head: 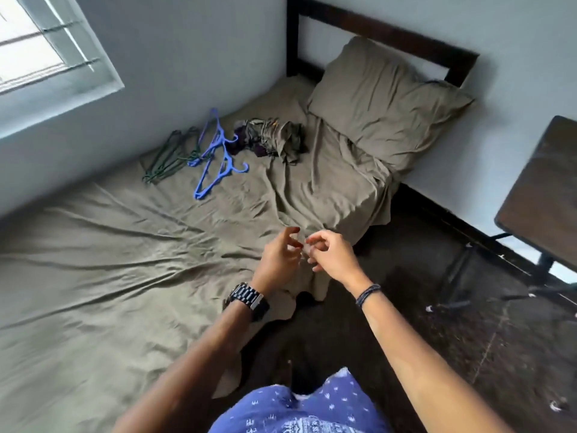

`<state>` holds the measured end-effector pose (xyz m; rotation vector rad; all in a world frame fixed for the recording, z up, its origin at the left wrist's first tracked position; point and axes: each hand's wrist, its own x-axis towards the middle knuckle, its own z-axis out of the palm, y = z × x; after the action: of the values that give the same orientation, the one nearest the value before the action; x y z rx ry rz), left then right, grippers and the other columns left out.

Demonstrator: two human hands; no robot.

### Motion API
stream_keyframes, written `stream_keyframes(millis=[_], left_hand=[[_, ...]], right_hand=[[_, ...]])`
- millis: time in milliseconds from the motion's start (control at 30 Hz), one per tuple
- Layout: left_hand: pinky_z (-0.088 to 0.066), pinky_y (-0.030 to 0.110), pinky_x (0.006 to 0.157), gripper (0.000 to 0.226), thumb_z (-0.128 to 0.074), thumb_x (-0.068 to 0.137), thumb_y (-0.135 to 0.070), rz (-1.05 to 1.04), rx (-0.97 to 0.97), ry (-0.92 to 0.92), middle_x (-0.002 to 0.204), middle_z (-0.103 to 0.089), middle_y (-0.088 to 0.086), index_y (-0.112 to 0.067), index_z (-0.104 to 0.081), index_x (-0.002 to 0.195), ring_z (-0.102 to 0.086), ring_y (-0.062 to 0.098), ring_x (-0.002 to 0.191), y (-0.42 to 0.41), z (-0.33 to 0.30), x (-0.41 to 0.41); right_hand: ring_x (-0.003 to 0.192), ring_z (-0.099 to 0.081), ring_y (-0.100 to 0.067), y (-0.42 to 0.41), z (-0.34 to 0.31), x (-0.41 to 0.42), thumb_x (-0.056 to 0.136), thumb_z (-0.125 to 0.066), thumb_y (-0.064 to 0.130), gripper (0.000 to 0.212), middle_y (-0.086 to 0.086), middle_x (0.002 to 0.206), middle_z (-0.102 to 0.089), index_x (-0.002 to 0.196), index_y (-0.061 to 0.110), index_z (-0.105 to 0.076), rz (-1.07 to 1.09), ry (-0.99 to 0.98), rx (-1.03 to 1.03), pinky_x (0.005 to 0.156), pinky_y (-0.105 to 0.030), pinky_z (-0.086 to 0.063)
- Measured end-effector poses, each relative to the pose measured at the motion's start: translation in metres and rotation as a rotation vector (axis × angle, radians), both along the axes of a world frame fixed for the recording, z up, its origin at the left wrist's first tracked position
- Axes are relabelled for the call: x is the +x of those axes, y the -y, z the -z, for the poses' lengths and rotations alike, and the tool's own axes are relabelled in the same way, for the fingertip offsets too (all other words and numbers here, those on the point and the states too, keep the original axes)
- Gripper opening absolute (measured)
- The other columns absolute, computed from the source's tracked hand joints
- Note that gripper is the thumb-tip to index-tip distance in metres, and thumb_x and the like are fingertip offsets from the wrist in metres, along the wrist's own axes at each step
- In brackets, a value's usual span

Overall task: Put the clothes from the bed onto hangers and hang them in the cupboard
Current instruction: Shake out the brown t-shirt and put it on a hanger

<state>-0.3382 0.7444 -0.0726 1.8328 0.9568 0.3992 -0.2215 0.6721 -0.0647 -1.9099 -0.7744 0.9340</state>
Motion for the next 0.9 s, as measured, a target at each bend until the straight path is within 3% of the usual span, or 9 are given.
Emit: stream_keyframes(millis=[133,267,500,633,800,900], left_hand=[[-0.047,0.031,0.072,0.042,-0.052,0.084,0.009,0.027,0.022,0.006,0.089,-0.058,0.004,-0.003,-0.049,0.124,-0.061,0.024,0.076,-0.046,0.004,0.061],[-0.045,0.028,0.069,0.045,-0.050,0.081,0.013,-0.051,0.013,0.006,0.088,-0.058,0.005,-0.002,-0.050,0.124,-0.059,0.023,0.075,-0.097,0.015,0.129],[-0.046,0.030,0.067,0.043,-0.052,0.085,0.011,-0.165,-0.047,0.019,0.095,-0.059,0.009,-0.006,-0.049,0.124,-0.057,0.020,0.074,-0.169,0.016,0.206],[-0.042,0.018,0.063,0.043,-0.053,0.084,0.009,-0.181,0.003,-0.019,0.091,-0.058,0.002,-0.009,-0.048,0.123,-0.057,0.013,0.069,-0.213,0.026,0.238],[-0.043,0.030,0.064,0.046,-0.047,0.086,0.010,-0.188,-0.041,-0.017,0.098,-0.055,0.009,-0.007,-0.043,0.129,-0.053,0.014,0.064,-0.278,0.055,0.289],[-0.041,0.019,0.062,0.047,-0.048,0.087,0.008,-0.154,0.008,-0.036,0.100,-0.055,0.009,-0.006,-0.044,0.131,-0.049,0.006,0.058,-0.314,0.074,0.316]], right_hand=[[0.063,-0.064,-0.022,-0.051,0.009,0.061,0.087,-0.055,-0.001,0.026,0.000,0.068,-0.062,0.081,0.024,-0.058,0.021,-0.050,-0.013,0.062,-0.040,-0.055],[0.057,-0.059,-0.020,-0.106,0.017,0.127,0.085,-0.053,-0.007,0.033,-0.004,0.067,-0.060,0.079,0.024,-0.057,0.029,-0.096,0.002,0.056,-0.034,-0.052],[0.059,-0.060,-0.016,-0.180,0.013,0.216,0.086,-0.050,-0.006,0.022,-0.002,0.069,-0.060,0.093,0.012,-0.060,-0.001,-0.134,0.002,0.055,-0.031,-0.056],[0.062,-0.061,-0.017,-0.225,0.021,0.253,0.087,-0.052,-0.005,0.021,-0.004,0.073,-0.061,0.099,0.011,-0.060,-0.045,-0.143,-0.001,0.055,-0.029,-0.055],[0.075,-0.067,-0.025,-0.294,0.053,0.301,0.085,-0.053,0.004,0.026,-0.005,0.075,-0.067,0.095,0.027,-0.060,-0.123,-0.068,-0.031,0.074,-0.045,-0.058],[0.080,-0.068,-0.027,-0.330,0.077,0.323,0.084,-0.053,0.005,0.029,-0.001,0.075,-0.066,0.096,0.031,-0.060,-0.102,-0.077,-0.046,0.076,-0.048,-0.056]])
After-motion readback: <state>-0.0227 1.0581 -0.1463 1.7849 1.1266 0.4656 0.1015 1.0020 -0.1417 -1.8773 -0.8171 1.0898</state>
